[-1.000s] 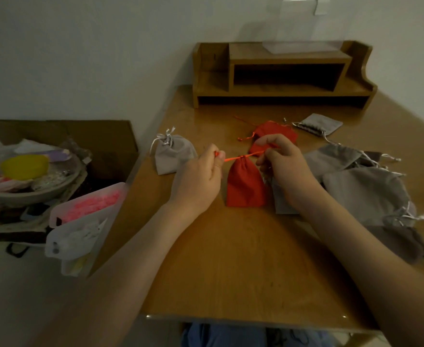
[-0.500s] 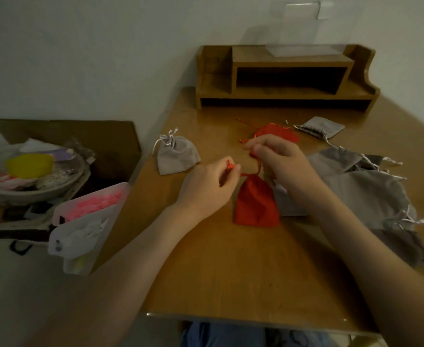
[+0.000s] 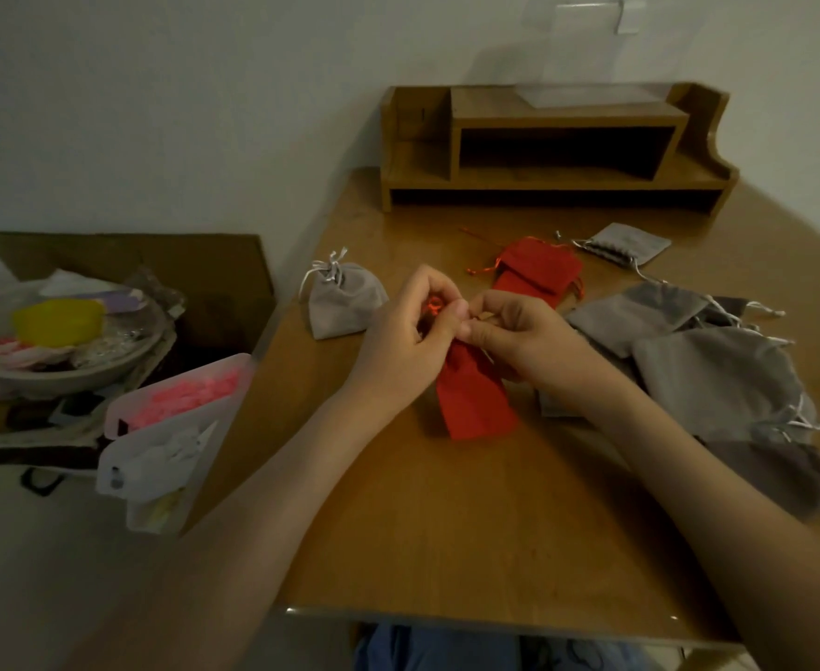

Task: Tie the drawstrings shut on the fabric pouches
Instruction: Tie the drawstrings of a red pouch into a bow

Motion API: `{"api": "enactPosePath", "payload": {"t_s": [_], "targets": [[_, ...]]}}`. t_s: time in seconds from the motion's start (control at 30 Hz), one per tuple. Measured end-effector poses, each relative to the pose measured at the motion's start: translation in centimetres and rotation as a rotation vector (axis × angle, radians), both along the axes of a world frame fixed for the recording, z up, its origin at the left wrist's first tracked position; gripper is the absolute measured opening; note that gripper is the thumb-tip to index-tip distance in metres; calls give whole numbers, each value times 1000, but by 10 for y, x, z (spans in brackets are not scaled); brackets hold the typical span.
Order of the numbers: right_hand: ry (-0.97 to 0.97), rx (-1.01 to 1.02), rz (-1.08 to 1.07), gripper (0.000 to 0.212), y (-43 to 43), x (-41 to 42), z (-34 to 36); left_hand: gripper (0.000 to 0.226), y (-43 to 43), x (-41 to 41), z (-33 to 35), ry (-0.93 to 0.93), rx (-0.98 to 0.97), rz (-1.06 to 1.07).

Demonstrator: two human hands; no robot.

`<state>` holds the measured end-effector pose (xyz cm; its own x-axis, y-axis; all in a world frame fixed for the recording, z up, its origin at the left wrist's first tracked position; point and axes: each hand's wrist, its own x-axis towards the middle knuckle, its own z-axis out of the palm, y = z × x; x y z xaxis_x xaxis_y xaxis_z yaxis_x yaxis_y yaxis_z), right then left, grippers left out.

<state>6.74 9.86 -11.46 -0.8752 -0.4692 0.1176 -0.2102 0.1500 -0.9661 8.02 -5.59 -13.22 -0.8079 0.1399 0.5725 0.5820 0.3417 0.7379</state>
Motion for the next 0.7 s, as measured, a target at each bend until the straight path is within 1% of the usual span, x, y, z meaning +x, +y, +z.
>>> {"api": "enactPosePath", "payload": {"t_s": [0.07,0.13,0.2,0.33,0.43,0.5,0.57,0.63,0.7], "targets": [[28,31,-12,8,1,0,0,7,1,2,2,-12,21,-14],[43,39,-16,10,1,1,-1,12,1,1,3,-23,56,15],[23,3,-41,10,1,1,0,12,0,0,4,-25,71,56],[-27,-112,-106,12,0,-2,0,3,0,-2,1,-35,-18,129],[-56,-130,-144,14,1,-4,-4,3,1,-2,0,-47,-49,138],[-63,-131,-167,15,0,-4,-5,5,1,-3,0,-94,-60,138],[-68,-135,-162,16,-1,-4,-5,7,0,-3,-1,-185,-52,120],[-70,-137,-135,16,-1,-3,-4,14,0,-2,-1,-247,-87,100],[-65,-138,-124,16,-2,-2,-4,23,1,0,0,-255,-118,86]]}}
